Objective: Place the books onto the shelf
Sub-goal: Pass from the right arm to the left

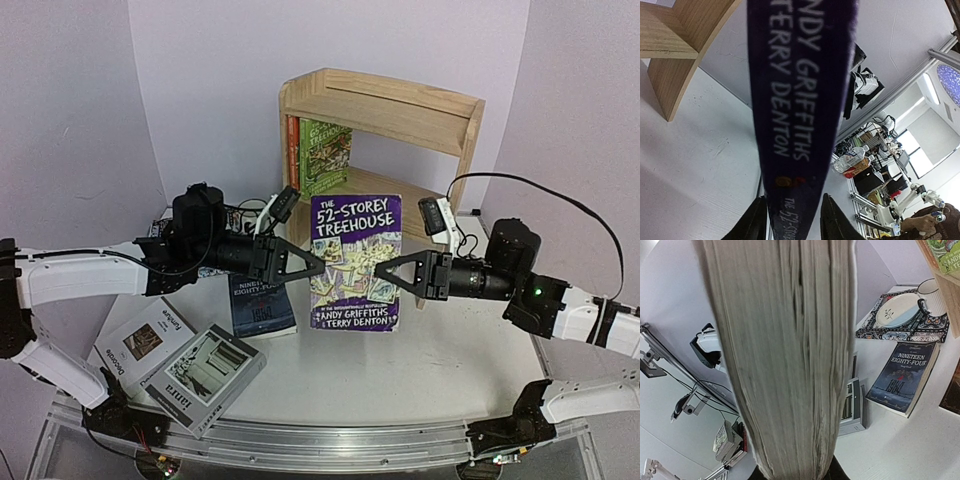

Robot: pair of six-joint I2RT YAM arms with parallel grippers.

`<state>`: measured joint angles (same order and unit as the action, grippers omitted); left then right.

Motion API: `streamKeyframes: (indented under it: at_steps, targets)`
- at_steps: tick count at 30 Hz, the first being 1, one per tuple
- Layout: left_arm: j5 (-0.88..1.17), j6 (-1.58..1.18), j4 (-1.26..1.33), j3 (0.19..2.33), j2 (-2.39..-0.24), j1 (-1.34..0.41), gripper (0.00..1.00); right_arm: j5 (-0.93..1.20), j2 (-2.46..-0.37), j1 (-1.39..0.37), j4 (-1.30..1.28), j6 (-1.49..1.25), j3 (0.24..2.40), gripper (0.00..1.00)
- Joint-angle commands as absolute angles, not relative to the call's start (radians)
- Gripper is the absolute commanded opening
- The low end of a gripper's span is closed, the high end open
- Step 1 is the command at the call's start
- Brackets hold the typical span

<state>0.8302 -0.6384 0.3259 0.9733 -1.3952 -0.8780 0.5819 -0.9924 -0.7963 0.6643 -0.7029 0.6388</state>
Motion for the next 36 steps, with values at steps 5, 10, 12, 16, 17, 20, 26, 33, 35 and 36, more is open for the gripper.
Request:
streamKeyframes:
  at_steps: [5,10,12,16,17,20,26,33,35,36]
  targets:
    - [0.839,-0.633,0.388,0.989,-1.384,-0.884,0.0,0.598,-0.992,-0.793,0.807,-0.689,0.705,0.13]
    - [0.812,-0.611,0.387,0.971,-1.361,-0.88,0.0,0.56,-0.978,-0.792,0.785,-0.667,0.677,0.72]
    - [0.8,-0.6,0.386,0.964,-1.347,-0.877,0.0,0.535,-0.962,-0.792,0.754,-0.645,0.664,0.84]
    - [0.769,-0.584,0.38,0.946,-1.33,-0.874,0.0,0.476,-0.93,-0.792,0.618,-0.586,0.653,0.98]
    - [0.762,-0.578,0.378,0.943,-1.328,-0.874,0.0,0.462,-0.92,-0.792,0.584,-0.569,0.65,0.98]
    - [0.73,-0.555,0.366,0.936,-1.321,-0.873,0.0,0.414,-0.89,-0.793,0.494,-0.531,0.631,0.98]
    - [0.591,-0.489,0.296,0.931,-1.299,-0.874,0.0,0.266,-0.802,-0.792,0.33,-0.46,0.559,0.98]
    - [0.439,-0.426,0.196,0.952,-1.306,-0.895,0.0,0.052,-0.713,-0.793,0.209,-0.389,0.45,0.98]
    - [0.351,-0.376,0.145,0.979,-1.313,-0.931,0.0,0.002,-0.682,-0.792,0.206,-0.378,0.409,0.98]
    - [0.313,-0.347,0.112,0.994,-1.318,-0.948,0.0,-0.031,-0.664,-0.792,0.204,-0.369,0.391,0.98]
